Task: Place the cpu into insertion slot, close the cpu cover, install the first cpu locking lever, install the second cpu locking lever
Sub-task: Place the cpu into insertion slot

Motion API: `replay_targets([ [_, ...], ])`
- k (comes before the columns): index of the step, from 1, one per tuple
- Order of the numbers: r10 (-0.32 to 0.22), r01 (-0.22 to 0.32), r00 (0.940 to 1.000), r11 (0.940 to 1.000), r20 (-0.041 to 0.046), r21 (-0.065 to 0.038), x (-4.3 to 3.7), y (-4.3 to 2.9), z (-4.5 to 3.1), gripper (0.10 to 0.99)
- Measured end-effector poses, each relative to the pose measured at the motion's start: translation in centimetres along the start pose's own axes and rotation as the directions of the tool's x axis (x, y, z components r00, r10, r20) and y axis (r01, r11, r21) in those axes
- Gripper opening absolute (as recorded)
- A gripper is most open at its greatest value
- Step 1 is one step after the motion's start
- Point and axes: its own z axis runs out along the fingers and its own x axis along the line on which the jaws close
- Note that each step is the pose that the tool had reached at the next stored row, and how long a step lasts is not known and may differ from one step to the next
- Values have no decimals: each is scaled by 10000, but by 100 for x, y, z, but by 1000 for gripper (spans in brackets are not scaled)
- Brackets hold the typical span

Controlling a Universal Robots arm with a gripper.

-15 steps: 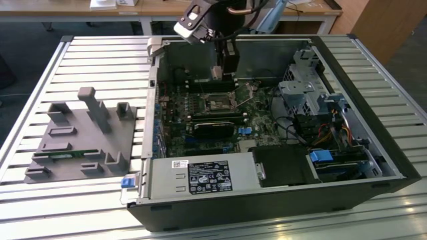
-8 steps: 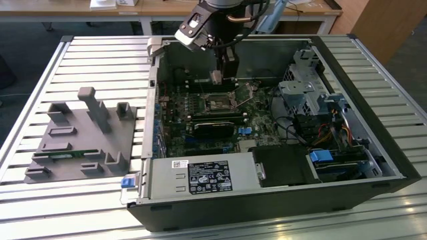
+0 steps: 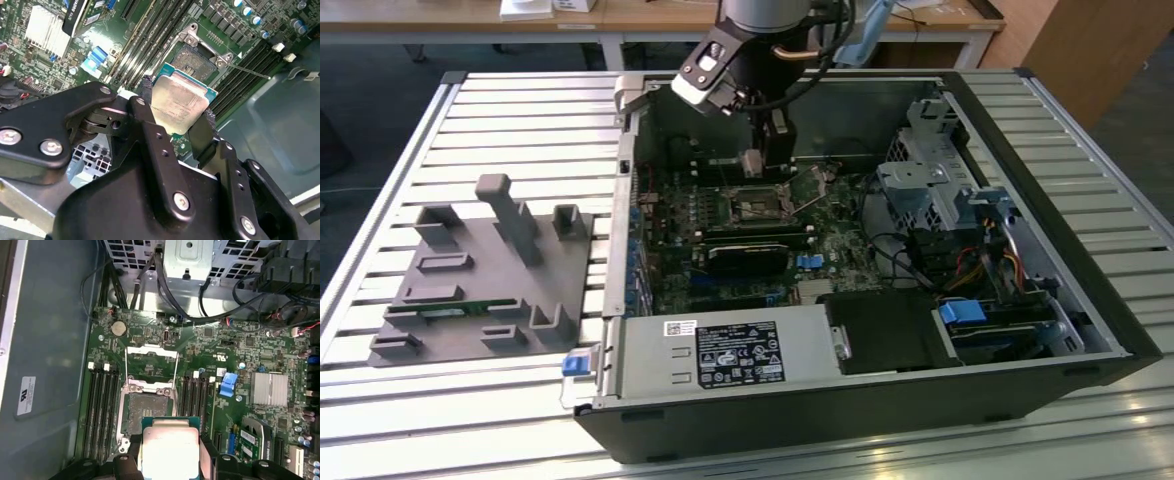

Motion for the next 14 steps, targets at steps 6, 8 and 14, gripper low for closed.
replay_targets([
  [6, 40, -40, 10000, 10000, -1, 23, 43, -5, 109, 537],
  [8, 126, -126, 9999, 9999, 4, 37, 57, -2, 146, 537],
  [14, 301, -301, 9995, 9995, 19, 46, 83, 2, 234, 537],
])
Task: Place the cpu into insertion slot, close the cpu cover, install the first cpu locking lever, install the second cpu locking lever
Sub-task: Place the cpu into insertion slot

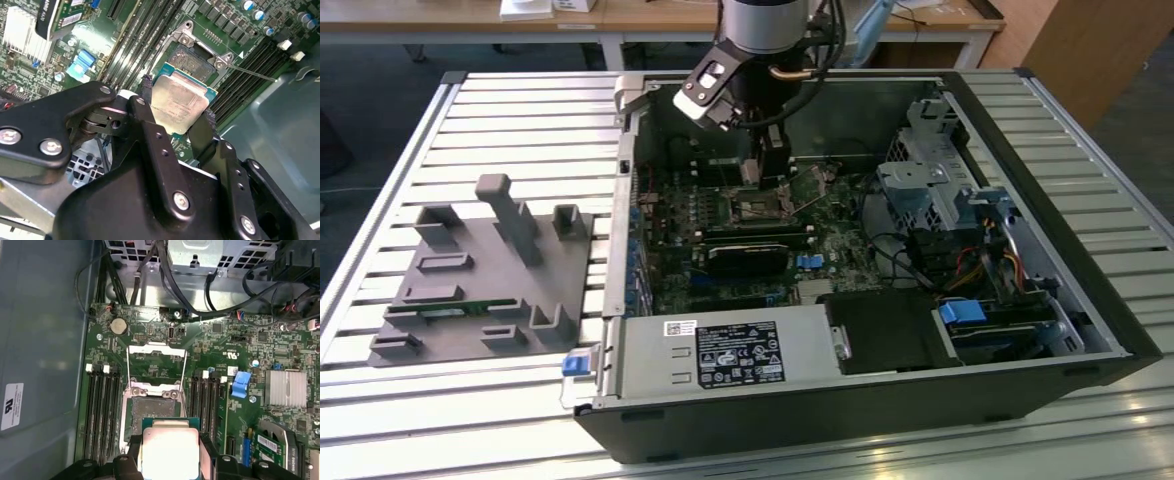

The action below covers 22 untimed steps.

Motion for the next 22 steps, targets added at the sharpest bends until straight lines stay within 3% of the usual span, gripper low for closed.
replay_targets([
  [12, 6, -6, 10000, 10000, 1, -1, 0, -5, 64, 537],
  [22, 135, -135, 9999, 9999, 12, 47, 52, -9, 238, 537],
])
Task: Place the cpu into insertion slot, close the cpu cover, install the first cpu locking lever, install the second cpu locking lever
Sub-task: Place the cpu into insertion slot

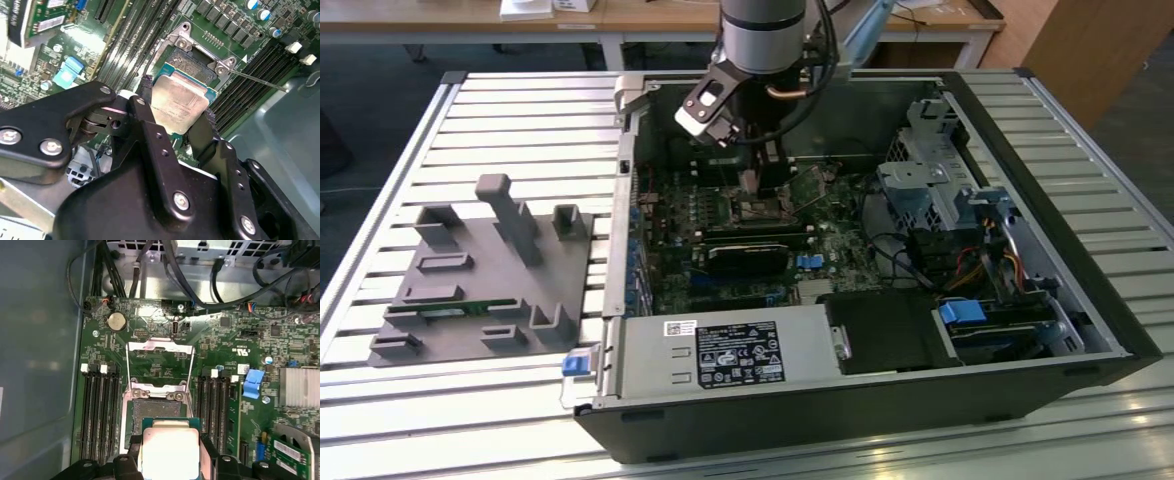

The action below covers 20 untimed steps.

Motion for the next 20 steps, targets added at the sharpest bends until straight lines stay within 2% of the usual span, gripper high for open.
replay_targets([
  [10, 9, -9, 10000, 10000, -1, 31, 29, 2, 161, 537],
  [20, 8, -8, 10000, 10000, -1, 31, 42, 3, 187, 537],
])
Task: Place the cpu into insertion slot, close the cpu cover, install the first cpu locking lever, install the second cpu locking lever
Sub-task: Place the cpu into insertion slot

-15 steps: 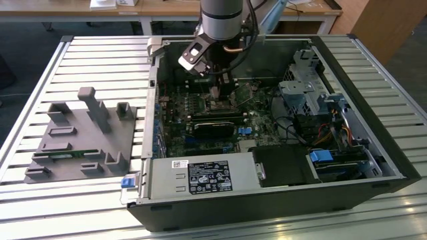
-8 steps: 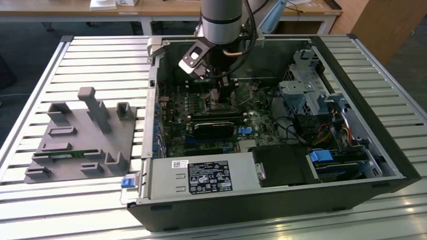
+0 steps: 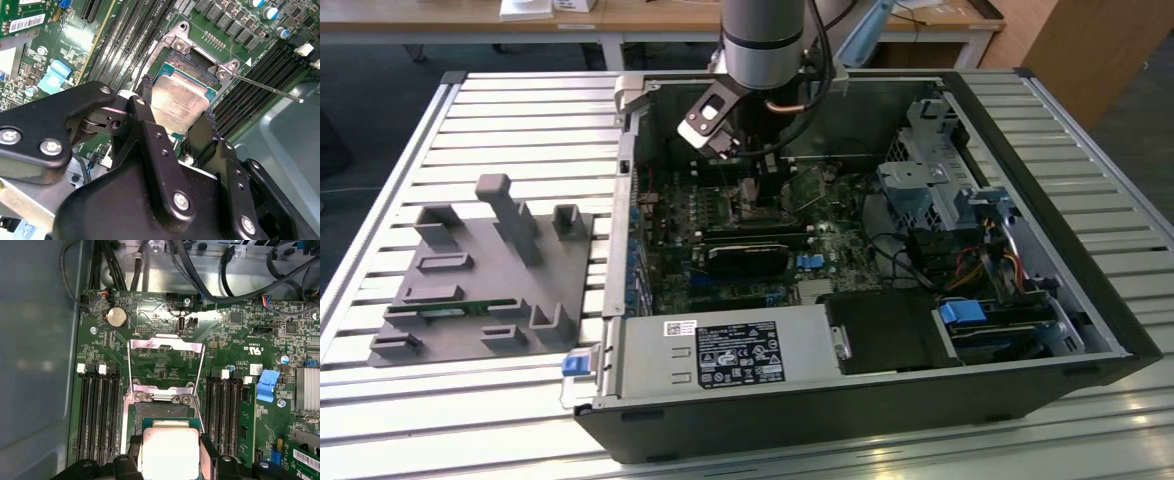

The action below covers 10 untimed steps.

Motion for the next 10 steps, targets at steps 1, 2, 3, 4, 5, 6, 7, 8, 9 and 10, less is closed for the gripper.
replay_targets([
  [1, 0, 0, 10000, 10000, 0, 0, 3, 1, 2, 537],
  [2, 1, -1, 10000, 10000, 1, 1, 5, 2, 3, 537],
  [3, 1, -1, 10000, 10000, 1, 1, 8, 3, 5, 537],
  [4, 1, -1, 10000, 10000, 1, 1, 10, 3, 7, 537],
  [5, 0, 0, 10000, 10000, 1, 1, 12, 4, 9, 537],
  [6, 0, 0, 10000, 10000, 2, 1, 15, 4, 11, 537],
  [7, 0, 0, 10000, 10000, 2, 0, 17, 5, 13, 537],
  [8, 0, 0, 10000, 10000, 3, 1, 19, 6, 15, 537],
  [9, 1, -1, 10000, 10000, 3, 1, 21, 7, 18, 537],
  [10, 0, 0, 10000, 10000, 2, 0, 23, 8, 20, 537],
])
